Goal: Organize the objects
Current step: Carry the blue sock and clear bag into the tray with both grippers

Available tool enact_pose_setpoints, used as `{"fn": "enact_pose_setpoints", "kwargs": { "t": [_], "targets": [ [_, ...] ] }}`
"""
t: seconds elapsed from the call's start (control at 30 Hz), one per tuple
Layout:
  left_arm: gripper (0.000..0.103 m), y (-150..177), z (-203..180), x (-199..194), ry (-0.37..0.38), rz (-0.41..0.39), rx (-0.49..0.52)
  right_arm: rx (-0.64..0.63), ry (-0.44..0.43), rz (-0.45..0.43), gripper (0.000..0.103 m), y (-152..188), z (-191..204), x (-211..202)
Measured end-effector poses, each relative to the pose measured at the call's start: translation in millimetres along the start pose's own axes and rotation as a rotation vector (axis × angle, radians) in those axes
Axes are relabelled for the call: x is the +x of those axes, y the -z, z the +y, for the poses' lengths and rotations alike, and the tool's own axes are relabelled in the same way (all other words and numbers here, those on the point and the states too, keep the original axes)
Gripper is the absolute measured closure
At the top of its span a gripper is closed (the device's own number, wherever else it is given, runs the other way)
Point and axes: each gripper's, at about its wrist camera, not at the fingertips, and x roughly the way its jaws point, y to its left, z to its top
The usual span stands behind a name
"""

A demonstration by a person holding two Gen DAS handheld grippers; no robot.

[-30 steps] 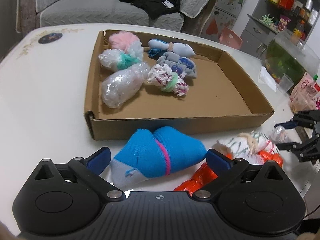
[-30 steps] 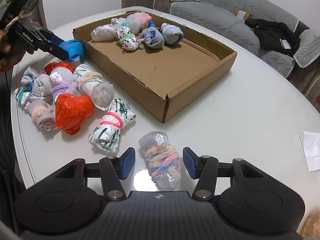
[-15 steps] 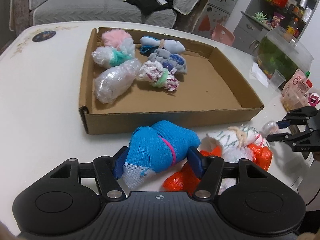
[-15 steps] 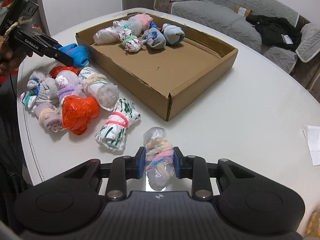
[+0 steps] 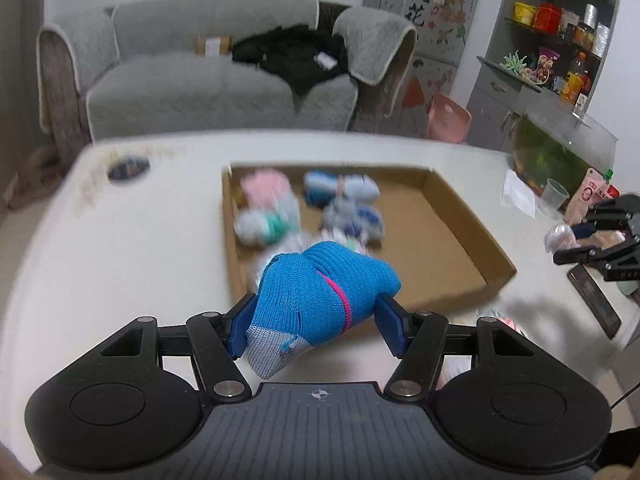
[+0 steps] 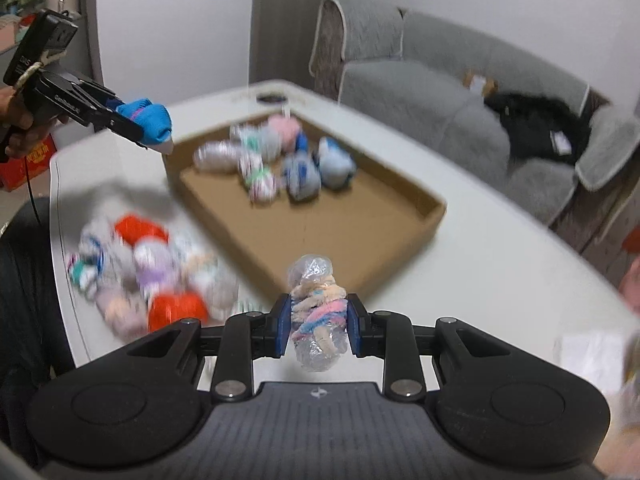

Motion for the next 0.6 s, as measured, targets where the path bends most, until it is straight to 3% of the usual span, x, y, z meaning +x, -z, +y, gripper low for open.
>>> {"fn": "enact_pose_setpoints", "kwargs": {
  "t": [0.33,0.6],
  "targets": [
    [0.035,-58,-19,7,-0.042,0.004,0.158,-0.141,-0.096,-0.09,0.077,-86,23,32],
    [0.035,-49,-21,60,-0.027,0.109,0.201,-0.161,-0.184,-0.047,0.077,-116,38,91]
  ]
}}
